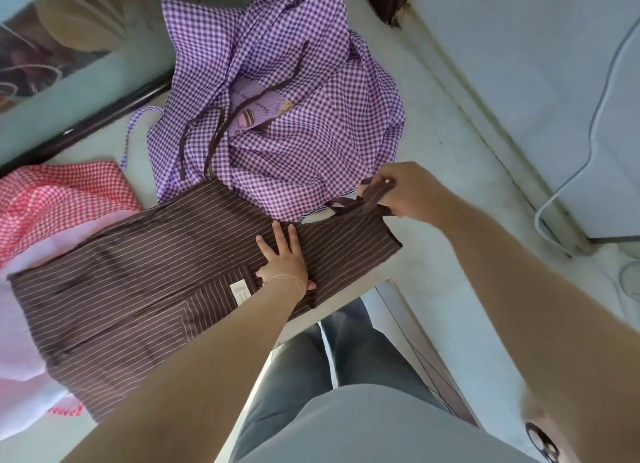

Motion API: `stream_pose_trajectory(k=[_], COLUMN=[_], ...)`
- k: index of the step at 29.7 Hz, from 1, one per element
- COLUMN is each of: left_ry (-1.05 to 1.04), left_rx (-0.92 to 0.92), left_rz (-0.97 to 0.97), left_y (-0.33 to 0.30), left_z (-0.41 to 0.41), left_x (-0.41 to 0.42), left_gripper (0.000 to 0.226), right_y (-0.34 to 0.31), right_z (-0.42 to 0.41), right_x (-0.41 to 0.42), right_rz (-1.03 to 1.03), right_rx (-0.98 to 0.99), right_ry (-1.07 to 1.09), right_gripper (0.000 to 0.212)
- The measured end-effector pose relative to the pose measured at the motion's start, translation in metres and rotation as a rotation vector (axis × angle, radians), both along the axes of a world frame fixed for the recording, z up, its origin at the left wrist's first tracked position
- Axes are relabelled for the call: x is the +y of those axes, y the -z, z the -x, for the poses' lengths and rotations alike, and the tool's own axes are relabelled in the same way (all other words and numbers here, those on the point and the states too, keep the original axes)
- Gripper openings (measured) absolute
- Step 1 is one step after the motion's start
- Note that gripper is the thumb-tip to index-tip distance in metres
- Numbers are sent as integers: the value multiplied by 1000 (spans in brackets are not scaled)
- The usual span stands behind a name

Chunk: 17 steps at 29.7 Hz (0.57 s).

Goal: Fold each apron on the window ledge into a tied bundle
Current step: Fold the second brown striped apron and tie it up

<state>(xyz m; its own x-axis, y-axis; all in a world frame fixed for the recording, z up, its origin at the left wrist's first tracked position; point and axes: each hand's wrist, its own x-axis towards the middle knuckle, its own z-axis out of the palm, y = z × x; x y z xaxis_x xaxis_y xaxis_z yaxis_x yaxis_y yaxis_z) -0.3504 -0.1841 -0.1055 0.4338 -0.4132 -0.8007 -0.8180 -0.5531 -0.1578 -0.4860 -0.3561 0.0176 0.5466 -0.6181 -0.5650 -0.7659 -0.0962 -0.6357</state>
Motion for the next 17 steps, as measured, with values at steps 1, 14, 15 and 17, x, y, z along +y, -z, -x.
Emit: stream_pose_trajectory(k=[1, 14, 15, 17], left_ry=[1, 47, 49, 55], left_rx=[-5, -40, -43, -47], left_rz=[-7, -43, -50, -59], left_y=[0, 3, 3, 2], left_z=[0, 1, 1, 2], left_x=[0, -2, -3, -3], left_gripper=[129, 128, 128, 127], right_y=[-9, -10, -13, -23], right_z=[-1, 32, 32, 36], right_x=[-14, -60, -63, -70], right_rz=[7, -153, -270, -389], right_rx=[132, -543, -608, -549], right_ry=[-149, 636, 648, 469], right_gripper=[17, 8, 9, 15])
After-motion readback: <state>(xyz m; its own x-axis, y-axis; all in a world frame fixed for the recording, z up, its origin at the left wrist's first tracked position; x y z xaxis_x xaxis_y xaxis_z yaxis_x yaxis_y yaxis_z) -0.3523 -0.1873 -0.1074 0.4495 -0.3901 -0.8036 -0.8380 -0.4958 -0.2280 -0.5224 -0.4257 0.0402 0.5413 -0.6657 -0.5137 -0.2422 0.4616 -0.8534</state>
